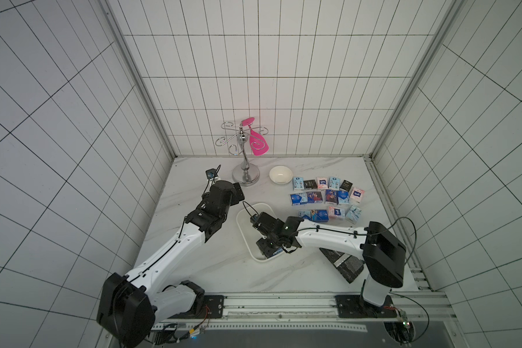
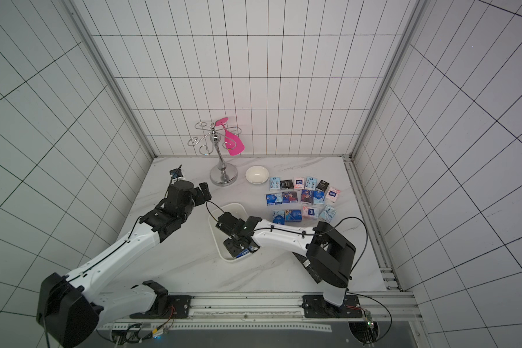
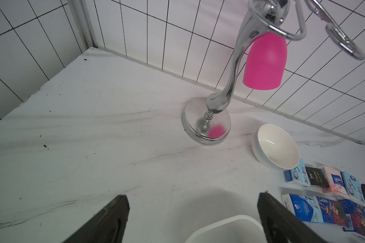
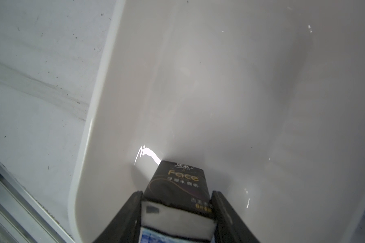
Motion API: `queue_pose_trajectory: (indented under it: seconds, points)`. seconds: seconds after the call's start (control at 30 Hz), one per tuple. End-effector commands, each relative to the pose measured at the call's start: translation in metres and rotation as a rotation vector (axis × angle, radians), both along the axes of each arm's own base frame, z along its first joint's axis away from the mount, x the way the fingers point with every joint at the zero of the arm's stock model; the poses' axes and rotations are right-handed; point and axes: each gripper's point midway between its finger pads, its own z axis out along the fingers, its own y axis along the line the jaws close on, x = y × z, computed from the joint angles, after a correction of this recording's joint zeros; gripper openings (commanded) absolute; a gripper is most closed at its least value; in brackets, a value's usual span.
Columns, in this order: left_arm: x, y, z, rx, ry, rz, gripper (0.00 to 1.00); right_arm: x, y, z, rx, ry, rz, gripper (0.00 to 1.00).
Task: Take the pocket tissues out of the storage box
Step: Pick up the pocket tissues from the storage box.
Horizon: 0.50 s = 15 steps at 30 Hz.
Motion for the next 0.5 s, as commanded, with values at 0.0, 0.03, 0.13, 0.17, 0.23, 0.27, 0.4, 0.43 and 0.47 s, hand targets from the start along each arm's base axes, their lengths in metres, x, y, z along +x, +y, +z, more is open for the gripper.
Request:
queue_pose_trajectory:
  seconds: [0.0, 0.03, 0.13, 0.17, 0.23, 0.27, 0.4, 0.43, 0.47]
  points:
    - [0.001, 0.001, 0.012, -0.005, -0.026, 0.0, 0.99, 0.012, 0.01, 0.045, 0.08, -0.095, -0.017, 0.54]
    - [0.0, 0.001, 0.011, -0.005, -0.024, 0.001, 0.99, 0.016, 0.009, 0.053, 0.093, -0.116, -0.024, 0.53]
    - [0.0, 0.002, 0.01, -0.004, -0.023, 0.002, 0.99, 0.026, 0.005, 0.075, 0.126, -0.157, -0.045, 0.53]
    - [0.0, 0.002, 0.01, -0.005, -0.022, 0.003, 0.99, 0.031, 0.001, 0.082, 0.132, -0.171, -0.057, 0.53]
    - [0.0, 0.002, 0.01, -0.005, -0.023, 0.003, 0.99, 0.044, -0.008, 0.095, 0.142, -0.201, -0.091, 0.53]
    - [0.0, 0.002, 0.01, -0.006, -0.024, 0.005, 0.99, 0.052, -0.014, 0.101, 0.147, -0.216, -0.116, 0.53]
    - [-0.001, 0.003, 0.012, -0.003, -0.027, 0.006, 0.99, 0.089, -0.048, 0.125, 0.181, -0.263, -0.234, 0.53]
    - [-0.001, 0.003, 0.012, -0.004, -0.028, 0.006, 0.99, 0.098, -0.056, 0.128, 0.19, -0.267, -0.264, 0.53]
    - [-0.001, 0.003, 0.012, -0.004, -0.028, 0.005, 0.98, 0.109, -0.067, 0.131, 0.199, -0.268, -0.299, 0.53]
